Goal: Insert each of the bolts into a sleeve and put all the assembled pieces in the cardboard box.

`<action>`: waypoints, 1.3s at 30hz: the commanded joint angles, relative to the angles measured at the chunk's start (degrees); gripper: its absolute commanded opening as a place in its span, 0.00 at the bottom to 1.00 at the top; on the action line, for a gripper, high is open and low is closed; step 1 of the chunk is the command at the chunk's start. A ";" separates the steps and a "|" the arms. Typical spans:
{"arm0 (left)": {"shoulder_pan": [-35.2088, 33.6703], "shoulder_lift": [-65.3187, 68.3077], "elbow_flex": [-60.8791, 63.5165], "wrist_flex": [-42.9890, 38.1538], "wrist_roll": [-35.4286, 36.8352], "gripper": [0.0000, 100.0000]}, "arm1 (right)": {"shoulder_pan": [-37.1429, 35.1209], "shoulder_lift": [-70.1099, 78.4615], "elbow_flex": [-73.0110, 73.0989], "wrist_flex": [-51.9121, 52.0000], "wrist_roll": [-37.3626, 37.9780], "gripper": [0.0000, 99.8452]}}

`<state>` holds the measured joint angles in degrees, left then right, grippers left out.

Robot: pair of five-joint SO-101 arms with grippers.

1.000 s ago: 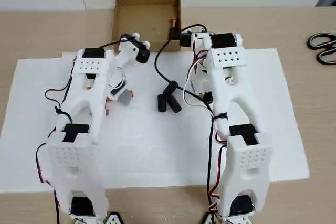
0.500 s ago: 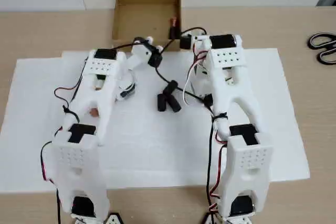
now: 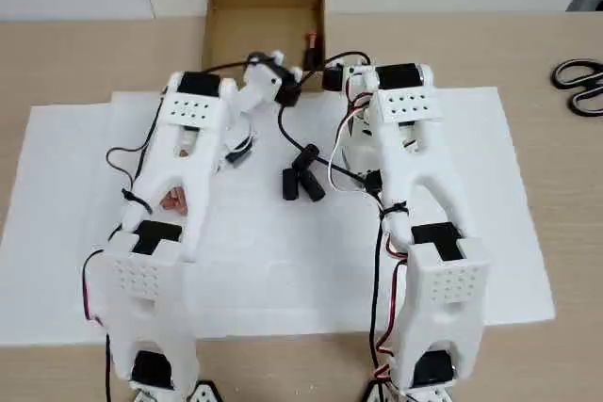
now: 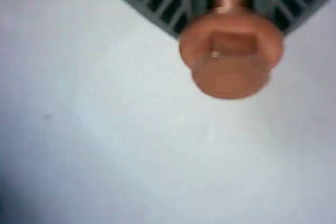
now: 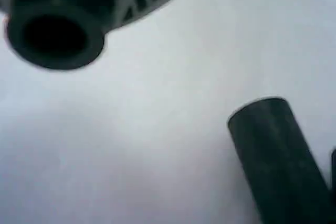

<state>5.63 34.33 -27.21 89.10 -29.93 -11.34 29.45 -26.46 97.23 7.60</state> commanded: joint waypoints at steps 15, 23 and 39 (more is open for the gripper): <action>-4.04 -6.86 -33.80 11.34 21.71 0.01 | 0.66 -18.24 -1.58 0.92 0.62 0.00; -5.63 -27.96 -17.27 11.43 22.07 0.01 | 0.66 -36.79 -1.32 1.63 0.35 0.00; -0.18 -66.99 30.29 -7.74 22.07 0.01 | 0.48 -66.33 29.45 -3.21 0.18 0.01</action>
<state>4.57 -28.26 -1.71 88.31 -8.31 -11.43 -33.58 -1.76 96.97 7.60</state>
